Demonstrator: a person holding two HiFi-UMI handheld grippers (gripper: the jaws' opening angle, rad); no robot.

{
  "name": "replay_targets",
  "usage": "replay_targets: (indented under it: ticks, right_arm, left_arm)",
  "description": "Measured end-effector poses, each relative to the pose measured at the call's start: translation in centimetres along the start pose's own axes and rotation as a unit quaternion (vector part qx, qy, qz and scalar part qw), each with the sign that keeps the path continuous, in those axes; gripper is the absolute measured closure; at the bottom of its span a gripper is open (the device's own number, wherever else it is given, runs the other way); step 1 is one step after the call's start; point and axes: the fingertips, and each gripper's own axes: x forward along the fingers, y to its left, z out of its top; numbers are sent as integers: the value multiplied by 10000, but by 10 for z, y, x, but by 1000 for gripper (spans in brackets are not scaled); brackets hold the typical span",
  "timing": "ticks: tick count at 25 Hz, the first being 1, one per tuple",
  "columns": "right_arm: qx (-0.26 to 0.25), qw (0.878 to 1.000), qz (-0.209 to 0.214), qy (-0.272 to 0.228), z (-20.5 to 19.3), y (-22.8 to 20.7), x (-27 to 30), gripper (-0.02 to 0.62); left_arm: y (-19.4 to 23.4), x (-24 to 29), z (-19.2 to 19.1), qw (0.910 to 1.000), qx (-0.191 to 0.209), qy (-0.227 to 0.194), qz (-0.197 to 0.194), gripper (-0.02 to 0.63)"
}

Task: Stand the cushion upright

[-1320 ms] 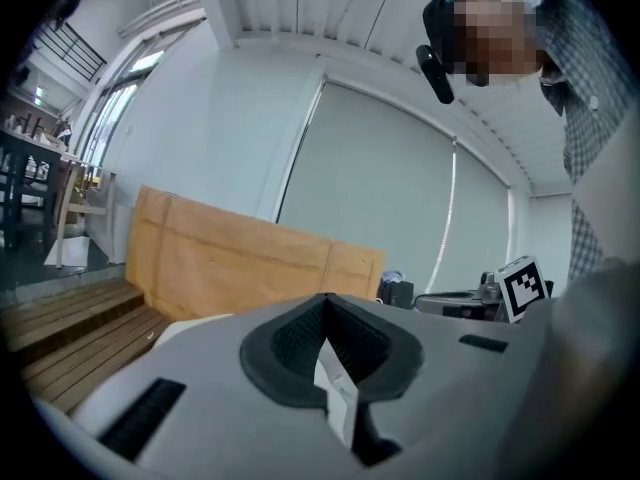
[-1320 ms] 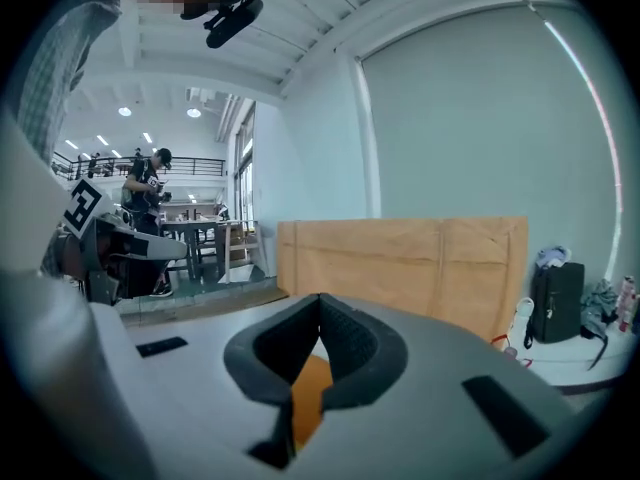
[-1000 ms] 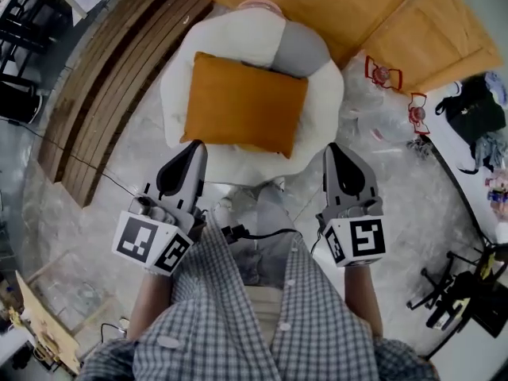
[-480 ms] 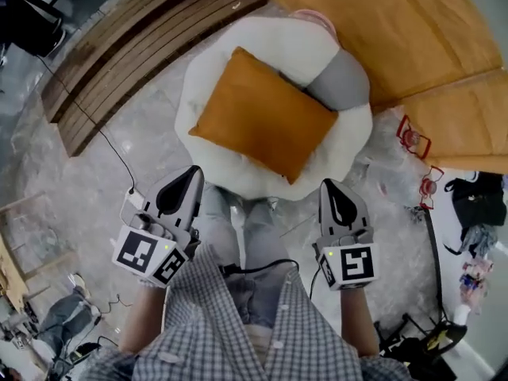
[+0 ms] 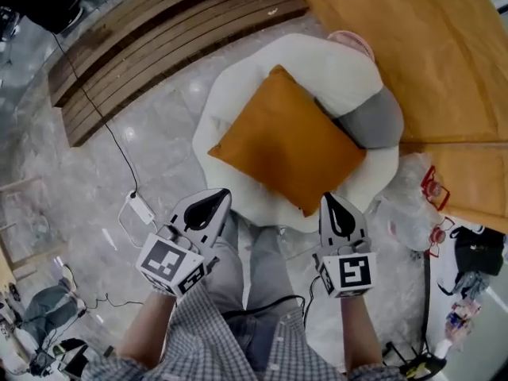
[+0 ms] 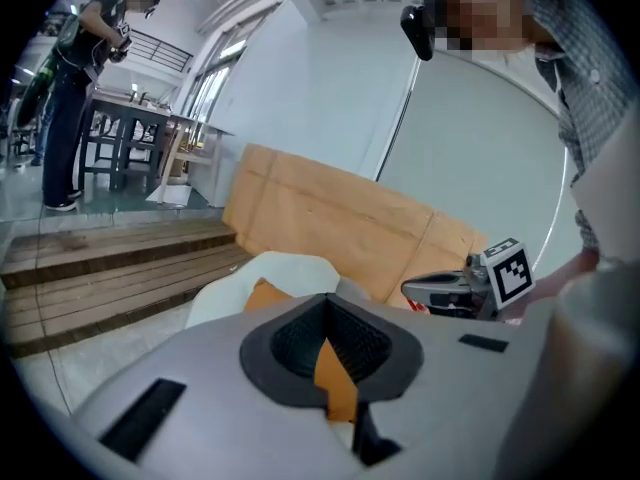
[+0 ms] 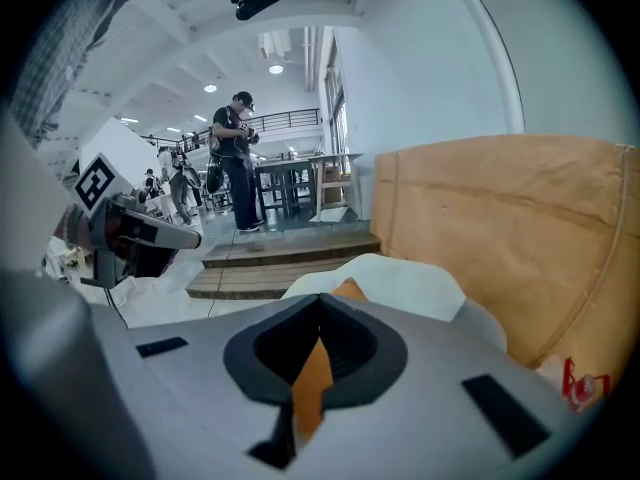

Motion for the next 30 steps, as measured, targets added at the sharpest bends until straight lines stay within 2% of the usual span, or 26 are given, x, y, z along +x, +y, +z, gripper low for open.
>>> replay_targets:
  ticks: [3, 5, 10, 13, 17, 19, 21, 23, 25, 27, 30]
  right_arm:
    - [134, 9999, 58, -68, 2, -5, 40, 589]
    - [52, 9999, 151, -35, 5, -6, 66, 589]
    - [-385, 9988, 287, 75, 14, -19, 134, 589]
    - [-454, 9982, 315, 234, 12, -30, 170, 589]
    - [-581, 9970, 174, 471, 7, -45, 220, 589]
    - [-655, 9953, 122, 707, -2, -50, 242, 589]
    - [-571, 9929, 132, 1038, -14, -54, 260, 589]
    - [-445, 9901, 199, 1319, -23, -56, 279, 502]
    - [-470, 9873, 224, 1501, -29, -57, 299, 469]
    - [-543, 9849, 231, 1627, -33, -60, 318, 440]
    - [-396, 9844, 199, 1702, -34, -64, 348, 408]
  left_arm:
    - [15, 12, -8, 9996, -40, 101, -256, 598]
    - [32, 18, -17, 9996, -154, 143, -206, 598]
    - [87, 44, -54, 9964, -326, 623, 482, 598]
    - [109, 58, -82, 9913, -893, 747, 611, 598]
    - [144, 71, -118, 9793, -1698, 675, 877, 595]
    - [156, 76, -137, 9700, -2142, 662, 940, 593]
    - [165, 78, -155, 9584, -2622, 647, 927, 555]
    - [175, 78, -167, 9464, -3040, 597, 918, 537]
    - [183, 78, -178, 9377, -3297, 560, 943, 526]
    - [191, 81, -186, 9323, -3447, 537, 953, 520]
    - [203, 90, -197, 9246, -3663, 468, 931, 520]
